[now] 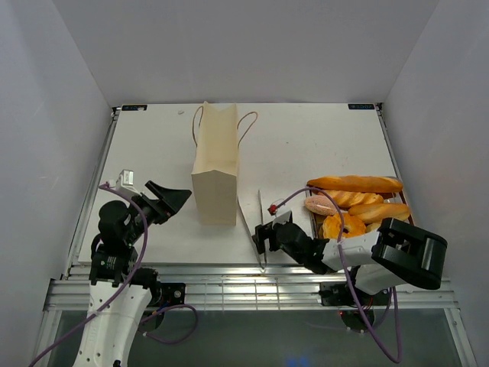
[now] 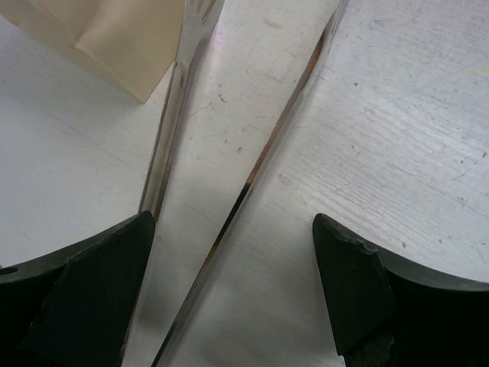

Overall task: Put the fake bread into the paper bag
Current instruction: Adjust the clamp at the center of the board, then pick up the clamp at the center of the board.

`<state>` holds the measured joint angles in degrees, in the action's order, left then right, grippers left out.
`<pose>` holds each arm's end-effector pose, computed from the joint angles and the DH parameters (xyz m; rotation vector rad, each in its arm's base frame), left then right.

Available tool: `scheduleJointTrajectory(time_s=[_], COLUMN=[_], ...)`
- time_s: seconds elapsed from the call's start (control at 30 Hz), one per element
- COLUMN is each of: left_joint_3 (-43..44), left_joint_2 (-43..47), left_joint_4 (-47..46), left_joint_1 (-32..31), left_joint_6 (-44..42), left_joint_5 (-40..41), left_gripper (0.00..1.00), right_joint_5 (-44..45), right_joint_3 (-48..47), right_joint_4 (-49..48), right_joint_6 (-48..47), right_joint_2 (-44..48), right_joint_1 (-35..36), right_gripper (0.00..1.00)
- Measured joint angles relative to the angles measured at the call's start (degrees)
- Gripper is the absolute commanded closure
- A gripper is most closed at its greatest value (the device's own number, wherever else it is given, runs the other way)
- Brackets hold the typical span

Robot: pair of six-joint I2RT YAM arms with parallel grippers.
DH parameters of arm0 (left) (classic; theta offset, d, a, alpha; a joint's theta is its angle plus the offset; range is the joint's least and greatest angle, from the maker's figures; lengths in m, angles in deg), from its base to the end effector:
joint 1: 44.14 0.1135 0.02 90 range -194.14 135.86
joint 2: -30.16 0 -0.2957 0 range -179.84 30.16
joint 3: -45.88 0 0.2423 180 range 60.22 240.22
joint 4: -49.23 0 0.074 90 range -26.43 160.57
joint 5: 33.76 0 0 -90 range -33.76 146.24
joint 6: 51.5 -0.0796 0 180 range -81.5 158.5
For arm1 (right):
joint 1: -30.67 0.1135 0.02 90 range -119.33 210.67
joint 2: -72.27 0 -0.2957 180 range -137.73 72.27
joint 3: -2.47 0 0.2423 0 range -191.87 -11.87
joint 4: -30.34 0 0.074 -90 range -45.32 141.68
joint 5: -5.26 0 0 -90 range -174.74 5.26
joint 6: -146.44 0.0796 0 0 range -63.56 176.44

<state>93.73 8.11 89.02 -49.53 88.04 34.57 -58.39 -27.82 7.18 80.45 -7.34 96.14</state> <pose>0.1044 -0.0394 0.2942 -0.4502 1.8655 -1.0063 0.1380 0.2174 0.1565 -0.4345 1.9708 0.5436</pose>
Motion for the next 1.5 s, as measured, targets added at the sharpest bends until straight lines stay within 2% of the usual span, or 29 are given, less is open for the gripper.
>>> scheduleJointTrajectory(time_s=[0.2, 0.5, 0.63, 0.9, 1.3, 1.5], left_joint_3=[0.9, 1.1, 1.1, 1.1, 1.1, 1.1], left_joint_2=[0.1, 0.2, 0.4, 0.8, 0.9, 1.2], left_joint_4=[0.5, 1.1, 1.2, 1.2, 1.4, 1.4], left_joint_1=[0.0, 0.0, 0.0, 0.0, 0.0, 0.0], left_joint_6=[-0.2, -0.2, -0.2, -0.2, -0.2, -0.2], left_joint_5=[0.0, 0.0, 0.0, 0.0, 0.0, 0.0], left_gripper=[0.09, 0.09, 0.09, 0.09, 0.09, 0.09], right_joint_5=[7.2, 15.0, 14.8, 11.3, 10.6, 12.5], right_joint_3=[1.2, 1.2, 1.1, 1.0, 0.6, -1.1], right_joint_4=[-2.5, 1.6, 3.5, 1.4, -5.5, -7.3], right_joint_6=[0.7, 1.3, 3.1, 2.2, 1.6, 1.6], right_joint_2=[-1.0, 3.3, 5.7, 6.4, -3.3, -7.4], right_joint_1=[4.3, 6.5, 6.7, 7.3, 9.3, 10.7], right_gripper=[0.10, 0.10, 0.10, 0.10, 0.10, 0.02])
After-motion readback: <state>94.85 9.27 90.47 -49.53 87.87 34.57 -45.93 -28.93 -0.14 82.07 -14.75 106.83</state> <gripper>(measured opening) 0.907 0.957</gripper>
